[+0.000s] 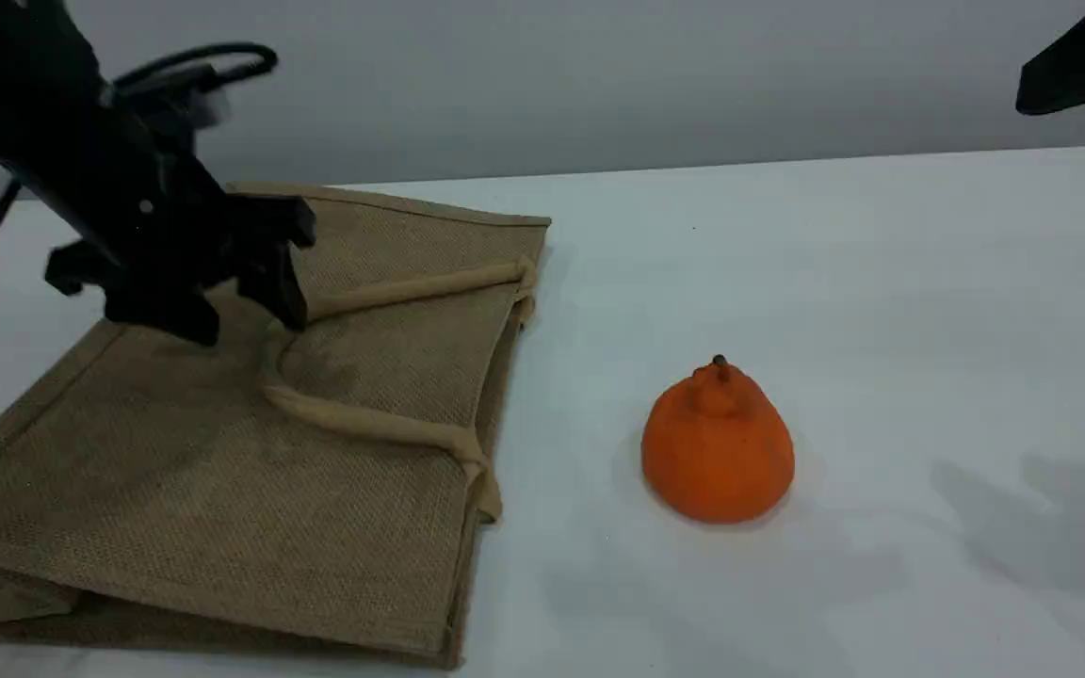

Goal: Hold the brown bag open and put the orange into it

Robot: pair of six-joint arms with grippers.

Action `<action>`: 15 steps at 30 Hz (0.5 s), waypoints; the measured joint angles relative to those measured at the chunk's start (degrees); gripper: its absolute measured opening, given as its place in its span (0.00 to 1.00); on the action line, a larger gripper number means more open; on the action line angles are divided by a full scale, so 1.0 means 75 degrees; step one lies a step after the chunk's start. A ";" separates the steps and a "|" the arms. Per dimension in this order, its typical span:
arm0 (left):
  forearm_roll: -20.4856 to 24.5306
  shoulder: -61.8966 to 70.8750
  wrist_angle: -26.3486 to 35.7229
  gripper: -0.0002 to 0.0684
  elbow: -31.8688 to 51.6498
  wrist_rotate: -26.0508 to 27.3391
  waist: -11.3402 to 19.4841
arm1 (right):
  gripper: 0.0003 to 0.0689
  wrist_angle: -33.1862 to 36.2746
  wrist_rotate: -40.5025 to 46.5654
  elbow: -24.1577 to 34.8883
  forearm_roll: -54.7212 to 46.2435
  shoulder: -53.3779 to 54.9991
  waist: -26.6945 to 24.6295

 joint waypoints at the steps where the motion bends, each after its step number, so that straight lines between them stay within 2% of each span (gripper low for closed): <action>1: 0.0000 0.0073 0.0000 0.73 0.0000 0.0000 0.0001 | 0.66 0.0000 -0.0008 0.0000 0.0000 0.0000 0.0000; 15: -0.0016 0.0830 -0.0359 0.67 -0.0068 -0.0330 -0.0050 | 0.66 0.0007 -0.0197 0.0000 0.0077 0.0000 0.0000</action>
